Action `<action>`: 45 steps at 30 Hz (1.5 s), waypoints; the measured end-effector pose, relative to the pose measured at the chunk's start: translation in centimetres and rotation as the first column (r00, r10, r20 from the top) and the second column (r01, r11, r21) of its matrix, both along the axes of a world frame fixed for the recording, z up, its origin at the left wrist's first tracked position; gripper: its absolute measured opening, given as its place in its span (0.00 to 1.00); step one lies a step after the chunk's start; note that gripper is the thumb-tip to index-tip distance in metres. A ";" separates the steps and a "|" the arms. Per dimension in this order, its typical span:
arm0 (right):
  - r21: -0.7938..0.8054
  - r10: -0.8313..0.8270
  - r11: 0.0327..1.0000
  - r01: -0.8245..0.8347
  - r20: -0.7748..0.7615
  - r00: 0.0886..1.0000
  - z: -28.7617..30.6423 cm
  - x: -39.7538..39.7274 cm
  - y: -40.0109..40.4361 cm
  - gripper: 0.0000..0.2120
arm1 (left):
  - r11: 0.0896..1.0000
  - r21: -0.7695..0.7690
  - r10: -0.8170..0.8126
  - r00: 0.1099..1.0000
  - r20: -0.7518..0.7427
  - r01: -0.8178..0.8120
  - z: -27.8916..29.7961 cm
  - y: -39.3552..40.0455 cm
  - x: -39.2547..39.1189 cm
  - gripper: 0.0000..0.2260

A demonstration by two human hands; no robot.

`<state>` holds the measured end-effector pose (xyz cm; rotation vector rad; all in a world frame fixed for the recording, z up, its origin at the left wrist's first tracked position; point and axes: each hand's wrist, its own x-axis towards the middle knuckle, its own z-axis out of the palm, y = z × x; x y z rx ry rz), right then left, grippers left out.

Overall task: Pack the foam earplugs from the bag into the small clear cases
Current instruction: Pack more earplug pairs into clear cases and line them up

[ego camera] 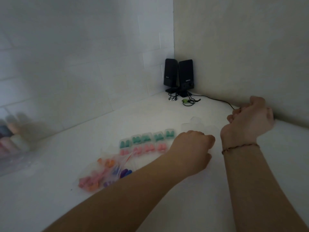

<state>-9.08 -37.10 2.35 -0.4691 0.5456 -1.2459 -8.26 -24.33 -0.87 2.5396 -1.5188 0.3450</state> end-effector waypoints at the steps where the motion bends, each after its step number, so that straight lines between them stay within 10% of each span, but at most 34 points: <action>1: 0.002 0.005 1.000 -0.005 -0.006 1.000 -0.1 0.0 0.1 0.13 | 1.000 0.000 -0.005 1.000 0.013 0.005 -0.1 -0.1 -0.1 0.10; 8: -0.260 0.214 0.933 -0.249 -0.153 0.965 1.0 0.5 3.2 0.09 | 0.958 -0.281 -0.009 0.978 -0.209 -0.051 2.8 4.4 1.1 0.14; 14: -0.824 0.262 0.045 -0.564 -0.535 0.803 -0.1 0.1 10.1 0.12 | 0.705 -0.626 -0.140 0.800 -0.584 -0.333 4.3 13.9 4.2 0.12; 18: -0.852 0.084 -0.258 -0.456 -0.490 0.868 -1.8 0.7 12.8 0.11 | 0.655 -0.656 -0.258 0.706 -0.660 -0.375 2.7 17.7 4.8 0.18; 22: -0.902 0.016 -0.243 -0.356 -0.371 0.928 -2.1 0.9 14.0 0.07 | 0.555 -0.709 -0.385 0.621 -0.683 -0.435 1.9 19.2 4.8 0.16; 26: -0.956 0.050 -0.139 -0.257 -0.266 0.963 -2.0 0.2 14.4 0.08 | 0.534 -0.664 -0.701 0.164 -0.694 -0.523 1.7 19.9 4.6 0.24; 29: -0.963 0.086 -0.120 -0.241 -0.252 0.964 -2.3 -0.1 15.2 0.10 | 0.581 -0.624 -0.740 -0.020 -0.672 -0.522 1.4 20.2 4.1 0.24; 45: -0.939 -0.097 -0.179 -0.293 -0.280 0.955 -2.5 -0.4 15.7 0.09 | 0.366 -0.630 -0.711 0.231 -0.664 -0.685 1.6 19.0 3.0 0.18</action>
